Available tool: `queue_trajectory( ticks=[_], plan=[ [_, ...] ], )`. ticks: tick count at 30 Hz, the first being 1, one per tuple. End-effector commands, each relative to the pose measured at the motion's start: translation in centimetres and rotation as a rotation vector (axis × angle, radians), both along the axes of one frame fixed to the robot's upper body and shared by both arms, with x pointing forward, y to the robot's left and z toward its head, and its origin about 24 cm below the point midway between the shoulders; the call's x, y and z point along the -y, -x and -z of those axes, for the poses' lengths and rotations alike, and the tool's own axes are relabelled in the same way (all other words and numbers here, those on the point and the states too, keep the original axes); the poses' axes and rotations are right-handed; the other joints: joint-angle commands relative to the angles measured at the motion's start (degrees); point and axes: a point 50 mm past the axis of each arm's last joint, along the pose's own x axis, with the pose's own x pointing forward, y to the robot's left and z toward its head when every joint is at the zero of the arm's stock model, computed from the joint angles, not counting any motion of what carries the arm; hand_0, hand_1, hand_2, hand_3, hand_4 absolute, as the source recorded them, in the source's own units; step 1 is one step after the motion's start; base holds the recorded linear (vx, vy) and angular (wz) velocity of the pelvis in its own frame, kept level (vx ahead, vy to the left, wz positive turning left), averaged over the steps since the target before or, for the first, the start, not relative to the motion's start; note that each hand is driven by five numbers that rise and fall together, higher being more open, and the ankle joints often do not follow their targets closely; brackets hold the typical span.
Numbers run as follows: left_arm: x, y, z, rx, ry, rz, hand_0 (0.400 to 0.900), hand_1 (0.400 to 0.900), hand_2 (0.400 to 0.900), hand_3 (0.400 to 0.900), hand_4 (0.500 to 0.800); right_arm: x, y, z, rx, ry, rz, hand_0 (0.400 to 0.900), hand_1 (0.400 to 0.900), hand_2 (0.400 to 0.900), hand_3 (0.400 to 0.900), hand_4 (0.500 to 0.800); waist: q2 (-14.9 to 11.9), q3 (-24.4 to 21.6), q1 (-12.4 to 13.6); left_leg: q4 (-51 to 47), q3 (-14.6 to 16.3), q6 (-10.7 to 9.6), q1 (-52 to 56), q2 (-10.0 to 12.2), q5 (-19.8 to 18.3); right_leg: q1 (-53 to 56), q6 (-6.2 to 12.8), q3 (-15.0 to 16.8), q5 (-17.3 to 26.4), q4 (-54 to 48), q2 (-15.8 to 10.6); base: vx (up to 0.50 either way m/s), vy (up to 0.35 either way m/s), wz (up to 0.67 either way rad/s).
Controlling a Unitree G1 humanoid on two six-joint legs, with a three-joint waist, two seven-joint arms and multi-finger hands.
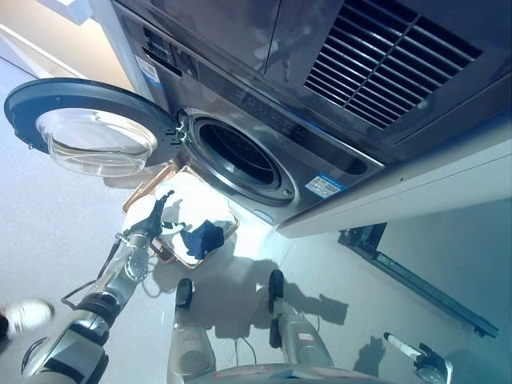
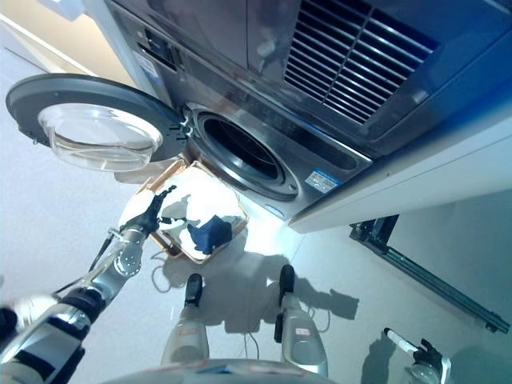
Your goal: Put the clothes in the basket into the washing machine.
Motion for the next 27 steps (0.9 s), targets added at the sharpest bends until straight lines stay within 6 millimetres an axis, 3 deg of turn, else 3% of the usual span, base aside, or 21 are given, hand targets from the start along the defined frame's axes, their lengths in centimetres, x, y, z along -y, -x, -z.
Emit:
queue_trajectory(
  ticks=[1,9,17,27],
  plan=[
    [-0.1,-3.2,-4.5,0.207,-0.062,0.003,0.9,0.9,0.9,0.9,0.8,4.6,-0.5,-3.1,0.022,0.21,0.006,0.9,0.9,0.9,0.9,0.8,-0.71,2.92,-0.37,3.19,0.42,7.98,-4.19,-4.77,-1.52,-7.02,1.34,2.93,-0.55,9.3,-0.55,-0.12,0.027,0.01],
    [-0.8,-5.3,-6.6,0.269,-0.136,-0.074,0.9,0.9,0.9,0.9,0.8,5.3,-5.4,-5.5,0.177,0.286,-0.024,0.9,0.9,0.9,0.9,0.8,-2.11,7.8,-1.7,7.39,1.69,7.95,-12.17,-4.41,-1.28,-14.97,1.12,3.95,1.33,10.87,-0.02,-0.11,-0.013,-0.08],
    [-0.8,-6.9,-9.3,0.344,-0.184,-0.093,0.9,0.9,0.9,0.9,0.8,6.3,-5.4,-6.4,0.23,0.341,0.022,0.9,0.9,0.9,0.9,0.8,-2.93,11.14,-3.23,9.27,0.81,7.74,-17.53,-4.18,-0.89,-20.1,1.03,3.13,1.06,13.06,-0.03,-0.06,-0.033,0.05],
    [-1.7,-7.8,-12.7,0.442,-0.304,-0.115,0.9,0.9,0.9,0.9,0.8,7.3,-7.8,-9.6,0.412,0.452,0.021,0.9,0.9,0.9,0.9,0.8,-3.58,12.61,-5.07,11.31,-0.97,7.41,-28.46,-3.61,0.69,-31.02,1.27,2.49,1.74,15.83,0.01,-0.07,-0.032,0.02]
  ],
)
